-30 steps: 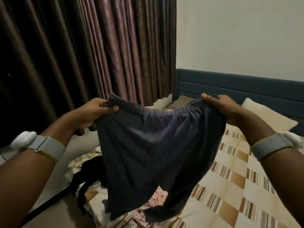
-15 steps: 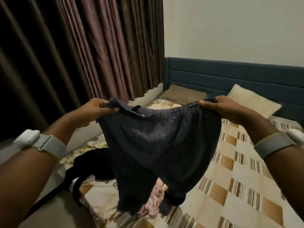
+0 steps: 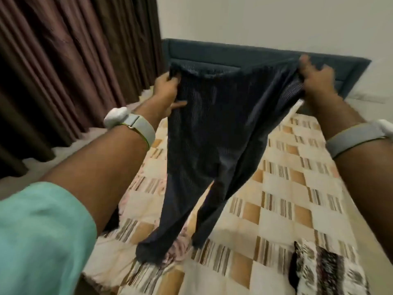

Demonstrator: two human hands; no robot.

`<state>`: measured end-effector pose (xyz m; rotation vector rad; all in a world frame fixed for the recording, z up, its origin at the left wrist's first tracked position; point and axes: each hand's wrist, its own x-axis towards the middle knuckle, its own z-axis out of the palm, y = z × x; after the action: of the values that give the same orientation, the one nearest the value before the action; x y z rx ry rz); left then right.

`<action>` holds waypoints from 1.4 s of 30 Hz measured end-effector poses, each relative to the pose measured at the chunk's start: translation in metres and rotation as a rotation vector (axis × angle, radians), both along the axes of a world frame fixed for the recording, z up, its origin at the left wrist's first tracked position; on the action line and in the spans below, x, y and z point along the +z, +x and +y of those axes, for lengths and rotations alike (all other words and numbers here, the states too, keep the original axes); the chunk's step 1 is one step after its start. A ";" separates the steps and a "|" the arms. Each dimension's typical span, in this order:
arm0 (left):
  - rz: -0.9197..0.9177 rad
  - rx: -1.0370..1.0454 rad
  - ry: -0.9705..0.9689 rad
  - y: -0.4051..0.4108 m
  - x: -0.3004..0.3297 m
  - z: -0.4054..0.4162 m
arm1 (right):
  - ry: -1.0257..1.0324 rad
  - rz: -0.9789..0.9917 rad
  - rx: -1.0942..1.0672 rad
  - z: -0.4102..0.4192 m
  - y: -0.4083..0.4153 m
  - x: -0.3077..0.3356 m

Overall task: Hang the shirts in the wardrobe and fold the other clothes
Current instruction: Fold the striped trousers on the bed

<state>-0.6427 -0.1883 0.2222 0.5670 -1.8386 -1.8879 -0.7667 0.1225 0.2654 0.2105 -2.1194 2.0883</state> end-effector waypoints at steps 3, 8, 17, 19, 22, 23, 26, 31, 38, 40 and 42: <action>0.246 -0.118 0.210 -0.026 0.017 0.029 | -0.142 0.129 -0.131 0.023 0.012 0.001; 0.101 -0.347 0.272 -0.014 -0.088 0.026 | -0.153 0.086 0.041 0.046 0.057 -0.076; -0.691 -0.204 0.063 0.090 -0.462 -0.004 | 0.471 -0.507 0.169 0.043 0.170 -0.418; -0.776 -0.206 0.148 0.120 -0.522 -0.005 | 0.472 -0.598 0.164 0.038 0.198 -0.482; -0.761 -0.150 0.394 0.150 -0.566 -0.003 | 0.497 -0.608 0.238 0.019 0.249 -0.551; -0.734 -0.112 0.461 0.157 -0.573 -0.005 | 0.475 -0.602 0.281 0.008 0.269 -0.567; -0.704 0.034 0.635 0.187 -0.588 -0.024 | 0.510 -0.628 0.487 -0.031 0.338 -0.617; -0.557 0.302 0.782 0.230 -0.595 -0.066 | 0.805 -0.667 1.068 -0.091 0.394 -0.663; -0.658 0.403 0.703 0.265 -0.640 -0.089 | 0.815 -0.474 0.922 -0.113 0.328 -0.679; -0.726 0.364 0.517 0.267 -0.649 -0.076 | 0.766 -0.377 0.556 -0.102 0.277 -0.685; -0.725 0.444 0.412 0.264 -0.655 -0.063 | 0.850 -0.312 0.369 -0.089 0.227 -0.692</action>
<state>-0.3783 -0.2510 -0.4333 1.8275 -1.4744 -1.8698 -0.5394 0.0334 -0.4268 0.4135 -3.2615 1.2600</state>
